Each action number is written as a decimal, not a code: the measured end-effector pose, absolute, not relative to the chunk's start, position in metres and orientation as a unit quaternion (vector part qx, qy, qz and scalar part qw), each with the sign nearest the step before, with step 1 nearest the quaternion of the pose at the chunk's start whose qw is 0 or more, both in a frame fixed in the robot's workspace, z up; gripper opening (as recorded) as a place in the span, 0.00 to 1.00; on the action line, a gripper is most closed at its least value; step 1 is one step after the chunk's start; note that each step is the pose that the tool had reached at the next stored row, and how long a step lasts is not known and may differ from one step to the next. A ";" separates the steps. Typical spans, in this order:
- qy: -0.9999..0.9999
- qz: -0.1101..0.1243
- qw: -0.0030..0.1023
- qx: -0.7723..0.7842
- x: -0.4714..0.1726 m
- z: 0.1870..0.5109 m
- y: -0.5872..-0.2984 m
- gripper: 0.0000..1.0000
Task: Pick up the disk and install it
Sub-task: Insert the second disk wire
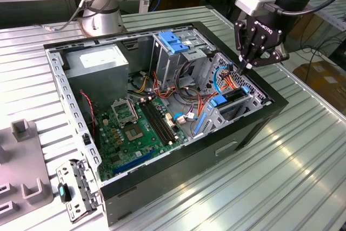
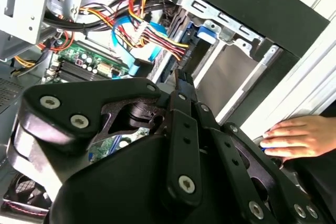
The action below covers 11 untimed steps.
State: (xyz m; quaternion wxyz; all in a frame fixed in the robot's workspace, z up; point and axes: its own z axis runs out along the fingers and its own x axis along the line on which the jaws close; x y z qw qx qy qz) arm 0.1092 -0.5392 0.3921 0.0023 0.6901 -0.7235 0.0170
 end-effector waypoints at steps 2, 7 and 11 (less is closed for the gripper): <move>-0.723 0.015 0.004 0.691 0.109 0.392 -0.535 0.11; -0.721 0.020 0.020 0.692 0.109 0.395 -0.517 0.11; -0.719 0.033 0.052 0.692 0.110 0.399 -0.506 0.11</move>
